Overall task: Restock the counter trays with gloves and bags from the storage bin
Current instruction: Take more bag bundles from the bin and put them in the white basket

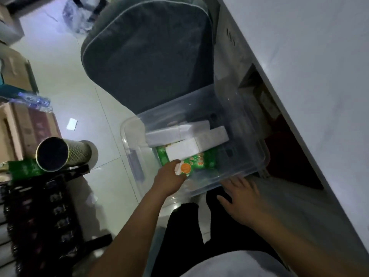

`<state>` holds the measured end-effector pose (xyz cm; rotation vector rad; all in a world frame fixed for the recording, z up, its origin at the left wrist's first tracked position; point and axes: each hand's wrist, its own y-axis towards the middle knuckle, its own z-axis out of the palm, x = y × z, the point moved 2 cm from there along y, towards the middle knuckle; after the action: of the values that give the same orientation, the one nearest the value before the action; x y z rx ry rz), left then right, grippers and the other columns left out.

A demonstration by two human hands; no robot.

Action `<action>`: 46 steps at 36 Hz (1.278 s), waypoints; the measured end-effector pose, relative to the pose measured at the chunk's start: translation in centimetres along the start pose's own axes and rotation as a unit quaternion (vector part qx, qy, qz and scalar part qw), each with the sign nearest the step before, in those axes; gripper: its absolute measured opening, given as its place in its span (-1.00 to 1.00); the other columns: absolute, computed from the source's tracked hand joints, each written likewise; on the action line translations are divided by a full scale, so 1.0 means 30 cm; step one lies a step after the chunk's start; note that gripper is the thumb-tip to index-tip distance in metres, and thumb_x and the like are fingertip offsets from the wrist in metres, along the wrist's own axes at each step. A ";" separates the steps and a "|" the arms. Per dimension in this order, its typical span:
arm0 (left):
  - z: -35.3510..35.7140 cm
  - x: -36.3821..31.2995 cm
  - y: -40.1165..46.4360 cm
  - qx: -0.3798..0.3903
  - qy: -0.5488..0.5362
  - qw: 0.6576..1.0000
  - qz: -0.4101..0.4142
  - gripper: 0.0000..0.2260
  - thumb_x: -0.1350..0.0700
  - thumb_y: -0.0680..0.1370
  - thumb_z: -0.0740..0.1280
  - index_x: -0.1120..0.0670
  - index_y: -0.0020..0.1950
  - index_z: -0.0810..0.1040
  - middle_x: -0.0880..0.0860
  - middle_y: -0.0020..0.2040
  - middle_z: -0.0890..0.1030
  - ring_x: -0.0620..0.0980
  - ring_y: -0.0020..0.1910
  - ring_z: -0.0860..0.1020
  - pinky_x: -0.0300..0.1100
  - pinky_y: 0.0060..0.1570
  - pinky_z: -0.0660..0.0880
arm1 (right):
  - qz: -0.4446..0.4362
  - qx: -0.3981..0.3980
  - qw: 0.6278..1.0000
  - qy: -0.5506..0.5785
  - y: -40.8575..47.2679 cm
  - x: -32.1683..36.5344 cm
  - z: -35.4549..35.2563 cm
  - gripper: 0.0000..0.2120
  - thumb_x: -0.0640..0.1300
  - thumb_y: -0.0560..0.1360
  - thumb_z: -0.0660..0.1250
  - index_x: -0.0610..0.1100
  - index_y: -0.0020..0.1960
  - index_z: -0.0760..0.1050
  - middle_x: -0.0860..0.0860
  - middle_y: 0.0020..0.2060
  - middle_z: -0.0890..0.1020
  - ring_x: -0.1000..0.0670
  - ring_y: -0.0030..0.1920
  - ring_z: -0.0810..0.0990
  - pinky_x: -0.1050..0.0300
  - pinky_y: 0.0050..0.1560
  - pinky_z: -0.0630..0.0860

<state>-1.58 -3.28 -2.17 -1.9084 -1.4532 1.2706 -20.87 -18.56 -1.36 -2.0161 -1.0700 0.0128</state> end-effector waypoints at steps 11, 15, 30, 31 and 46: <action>0.122 0.156 0.529 -0.005 0.191 0.982 -0.007 -0.32 -0.01 0.52 0.34 0.06 0.58 0.15 0.14 0.56 0.23 0.20 0.49 0.26 0.09 0.42 0.29 | 0.039 -0.055 0.998 -0.002 0.004 -0.023 0.086 -0.41 0.23 0.52 0.09 0.07 0.50 0.29 -0.03 0.53 0.28 -0.12 0.54 0.14 -0.32 0.44 0.13; 0.145 0.145 0.634 -0.018 0.236 0.971 0.012 -0.32 -0.02 0.52 0.35 0.07 0.57 0.14 0.14 0.55 0.25 0.21 0.50 0.26 0.12 0.43 0.26 | 0.051 -0.096 0.994 0.017 0.008 0.005 0.100 -0.44 0.20 0.50 0.09 0.05 0.45 0.38 -0.08 0.46 0.39 -0.18 0.50 0.24 -0.36 0.38 0.25; 0.137 0.114 0.628 0.022 0.285 0.957 0.047 -0.69 0.23 0.52 0.26 0.11 0.26 0.49 0.17 0.22 0.57 0.19 0.18 0.55 -0.06 0.00 0.46 | 0.082 -0.134 0.984 0.090 0.025 0.019 0.128 -0.51 0.06 0.50 0.30 0.06 0.42 0.42 -0.13 0.46 0.39 -0.18 0.54 0.15 -0.38 0.37 0.27; 0.119 0.109 0.610 0.038 0.284 0.957 0.049 -0.70 0.21 0.52 0.27 0.12 0.26 0.49 0.17 0.23 0.57 0.19 0.18 0.55 -0.06 0.01 0.47 | 0.090 -0.122 0.984 0.092 0.029 0.019 0.127 -0.51 0.07 0.51 0.29 0.08 0.43 0.40 -0.11 0.49 0.36 -0.15 0.56 0.11 -0.36 0.39 0.25; -0.214 0.017 -0.072 0.092 -0.302 0.948 0.040 -0.73 0.37 0.39 0.48 0.06 -0.20 0.46 0.02 -0.23 0.67 -0.02 -0.30 0.61 -0.30 -0.45 0.41 | 0.202 -0.017 0.832 0.516 -0.043 0.200 -0.087 -0.55 0.02 0.44 0.47 -0.06 0.29 0.52 -0.05 0.29 0.55 -0.03 0.17 0.55 0.04 0.05 0.49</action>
<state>2.76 -0.82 2.44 -1.5321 -1.4617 2.0763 -16.99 -15.80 3.29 -1.8082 0.0528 -0.7874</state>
